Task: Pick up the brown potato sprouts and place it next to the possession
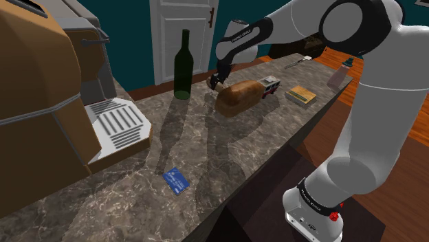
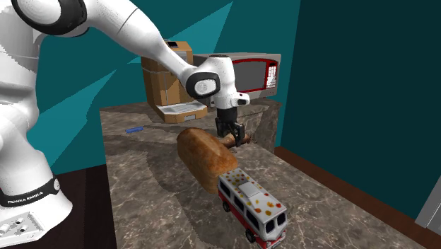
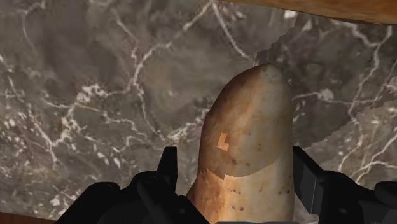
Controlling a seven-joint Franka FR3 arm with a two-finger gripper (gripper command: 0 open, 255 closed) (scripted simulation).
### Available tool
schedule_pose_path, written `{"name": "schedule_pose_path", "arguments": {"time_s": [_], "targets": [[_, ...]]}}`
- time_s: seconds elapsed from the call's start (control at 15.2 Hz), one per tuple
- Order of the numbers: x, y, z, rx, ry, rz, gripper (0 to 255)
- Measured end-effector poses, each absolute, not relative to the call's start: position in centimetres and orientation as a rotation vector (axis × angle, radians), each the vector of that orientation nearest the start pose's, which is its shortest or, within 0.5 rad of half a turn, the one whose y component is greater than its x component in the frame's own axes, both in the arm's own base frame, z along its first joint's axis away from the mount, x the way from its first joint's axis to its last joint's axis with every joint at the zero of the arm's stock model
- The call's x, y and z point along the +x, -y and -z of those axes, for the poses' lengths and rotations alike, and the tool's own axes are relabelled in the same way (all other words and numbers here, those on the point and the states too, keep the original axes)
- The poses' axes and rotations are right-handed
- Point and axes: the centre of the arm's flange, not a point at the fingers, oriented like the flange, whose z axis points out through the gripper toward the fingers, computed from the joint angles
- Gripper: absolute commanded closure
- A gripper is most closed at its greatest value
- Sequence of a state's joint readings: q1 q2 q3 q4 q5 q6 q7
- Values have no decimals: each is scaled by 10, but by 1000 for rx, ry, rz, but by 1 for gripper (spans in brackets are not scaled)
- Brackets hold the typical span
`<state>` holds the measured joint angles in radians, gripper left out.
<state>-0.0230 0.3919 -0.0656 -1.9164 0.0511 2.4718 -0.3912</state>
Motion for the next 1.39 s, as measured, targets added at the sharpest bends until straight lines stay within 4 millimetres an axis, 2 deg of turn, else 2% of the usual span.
{"name": "schedule_pose_path", "arguments": {"time_s": [1.39], "targets": [[638,55,-416,-3131,429,257,255]]}}
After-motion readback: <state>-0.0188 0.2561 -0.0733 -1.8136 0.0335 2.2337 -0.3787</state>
